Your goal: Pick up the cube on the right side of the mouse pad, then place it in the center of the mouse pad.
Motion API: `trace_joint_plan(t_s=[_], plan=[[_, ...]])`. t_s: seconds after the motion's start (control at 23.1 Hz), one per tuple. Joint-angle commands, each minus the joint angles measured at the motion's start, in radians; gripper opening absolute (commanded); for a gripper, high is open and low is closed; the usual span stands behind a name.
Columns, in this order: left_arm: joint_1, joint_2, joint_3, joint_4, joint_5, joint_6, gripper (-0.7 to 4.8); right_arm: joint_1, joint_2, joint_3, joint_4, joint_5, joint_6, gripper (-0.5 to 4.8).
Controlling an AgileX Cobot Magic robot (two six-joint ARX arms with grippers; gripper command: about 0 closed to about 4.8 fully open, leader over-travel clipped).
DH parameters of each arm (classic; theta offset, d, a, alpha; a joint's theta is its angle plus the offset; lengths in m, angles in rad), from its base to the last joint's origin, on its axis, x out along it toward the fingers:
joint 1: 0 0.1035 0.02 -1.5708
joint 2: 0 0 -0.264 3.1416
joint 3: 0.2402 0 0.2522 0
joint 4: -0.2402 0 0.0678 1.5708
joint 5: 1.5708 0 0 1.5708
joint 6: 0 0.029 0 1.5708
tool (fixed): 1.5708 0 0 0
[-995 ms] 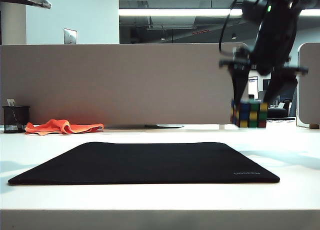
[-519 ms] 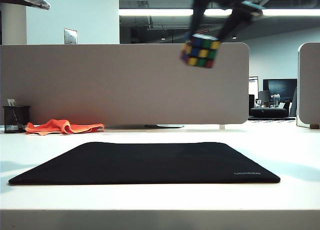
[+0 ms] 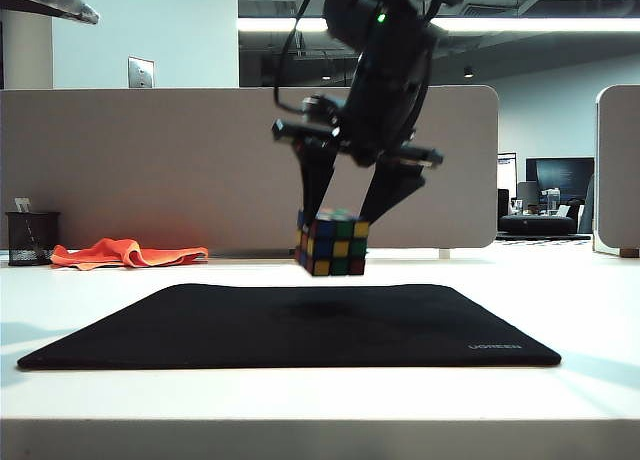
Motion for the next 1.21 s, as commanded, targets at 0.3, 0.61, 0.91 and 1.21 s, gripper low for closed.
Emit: trace_joint_plan(t_s=[0.3, 0.61, 0.91, 1.21], plan=[[0.002, -0.002, 0.006, 0.005, 0.002, 0.001, 2.78, 0.023, 0.03, 0.004, 0.032, -0.002, -0.029, 4.01], [0.002, -0.002, 0.006, 0.005, 0.002, 0.001, 2.78, 0.015, -0.03, 0.045, 0.002, 0.01, -0.03, 3.0], [0.002, -0.003, 0.006, 0.006, 0.0, 0.005, 2.03, -0.09, -0.285, 0.066, -0.046, 0.126, -0.055, 0.45], [0.002, -0.027, 0.006, -0.003, -0.168, 0.08, -0.06, -0.23, -0.423, 0.05, -0.125, 0.137, -0.097, -0.06]])
